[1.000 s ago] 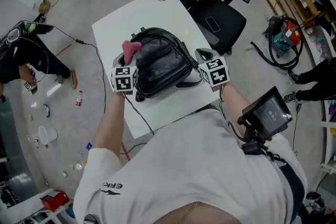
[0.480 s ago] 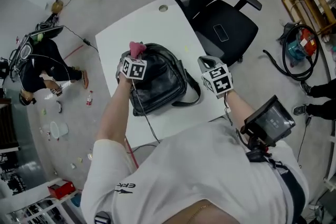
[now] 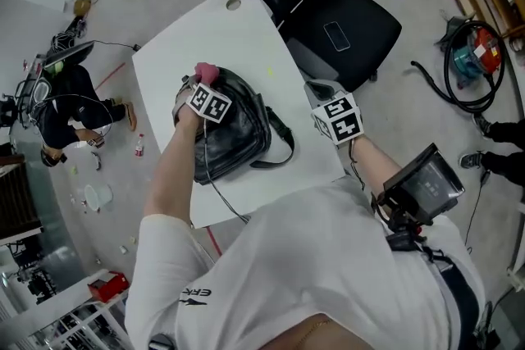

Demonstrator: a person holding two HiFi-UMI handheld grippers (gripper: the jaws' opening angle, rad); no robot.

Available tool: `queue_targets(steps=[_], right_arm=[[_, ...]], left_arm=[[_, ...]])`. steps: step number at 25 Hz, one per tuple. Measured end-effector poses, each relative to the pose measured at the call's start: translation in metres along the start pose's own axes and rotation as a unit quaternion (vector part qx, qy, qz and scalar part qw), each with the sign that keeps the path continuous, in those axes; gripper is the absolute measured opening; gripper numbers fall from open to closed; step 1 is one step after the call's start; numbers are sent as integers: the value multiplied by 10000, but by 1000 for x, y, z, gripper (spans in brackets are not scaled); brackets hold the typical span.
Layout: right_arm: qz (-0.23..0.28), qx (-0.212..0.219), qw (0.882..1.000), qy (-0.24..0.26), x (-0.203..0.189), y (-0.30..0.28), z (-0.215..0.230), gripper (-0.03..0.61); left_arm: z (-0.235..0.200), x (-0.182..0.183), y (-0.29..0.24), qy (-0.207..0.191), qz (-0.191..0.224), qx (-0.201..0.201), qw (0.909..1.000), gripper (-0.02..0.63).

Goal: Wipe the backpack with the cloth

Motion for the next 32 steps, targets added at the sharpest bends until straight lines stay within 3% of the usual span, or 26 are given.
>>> queue_targets(steps=[6, 10, 14, 17, 27, 32], right_arm=[[46, 89, 9999, -109, -5, 6, 11, 5], [87, 152, 9997, -151, -6, 10, 14, 5], [163, 187, 9995, -189, -8, 14, 14, 5], [220, 205, 9993, -201, -9, 21, 14, 5], [245, 210, 9989, -331, -23, 36, 10, 5], [167, 181, 9994, -236, -26, 36, -2, 5]], left_arm=[[14, 20, 18, -1007, 253, -68, 9946, 92], [25, 41, 35, -1865, 493, -165, 9811, 92], [43, 58, 51, -2924, 776, -234, 9528, 92], [57, 67, 66, -3455, 954, -307, 9330, 92], [96, 72, 118, -4580, 1598, -545, 8727, 92], [117, 66, 146, -5105, 2089, -716, 8310, 92]])
Point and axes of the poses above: the fingertips, and each gripper's own axes: y backward along the fingers, z to its right, x out of its top, the point moved 6 cm from there along y, backward along the fingers, and after that the axes turned 15 degrees about x, right-handed, at the moved point
